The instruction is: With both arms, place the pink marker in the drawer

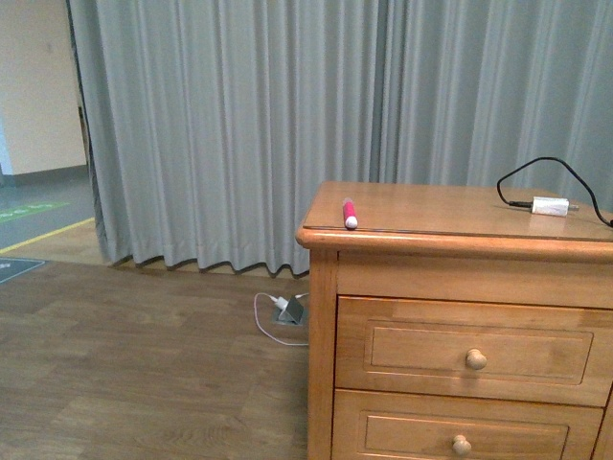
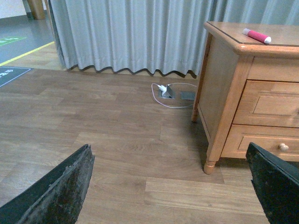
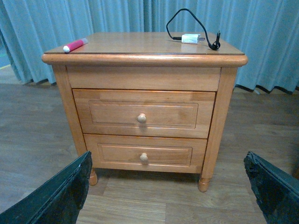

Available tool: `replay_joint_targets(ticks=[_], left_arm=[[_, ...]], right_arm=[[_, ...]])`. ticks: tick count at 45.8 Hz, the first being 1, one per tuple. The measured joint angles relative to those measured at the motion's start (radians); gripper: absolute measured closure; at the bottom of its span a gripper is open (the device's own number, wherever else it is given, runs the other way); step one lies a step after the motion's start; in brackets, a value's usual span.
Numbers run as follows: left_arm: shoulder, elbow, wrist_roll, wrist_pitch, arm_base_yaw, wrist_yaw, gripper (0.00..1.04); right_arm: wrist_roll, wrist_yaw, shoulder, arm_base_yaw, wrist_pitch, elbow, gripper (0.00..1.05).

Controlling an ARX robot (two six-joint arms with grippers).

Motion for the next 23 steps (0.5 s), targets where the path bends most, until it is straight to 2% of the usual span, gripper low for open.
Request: replay_joint_targets(ticks=[23], left_arm=[[0.000,0.000,0.000,0.000,0.000,0.000,0.06]], right_arm=[[0.000,0.000,0.000,0.000,0.000,0.000,0.08]])
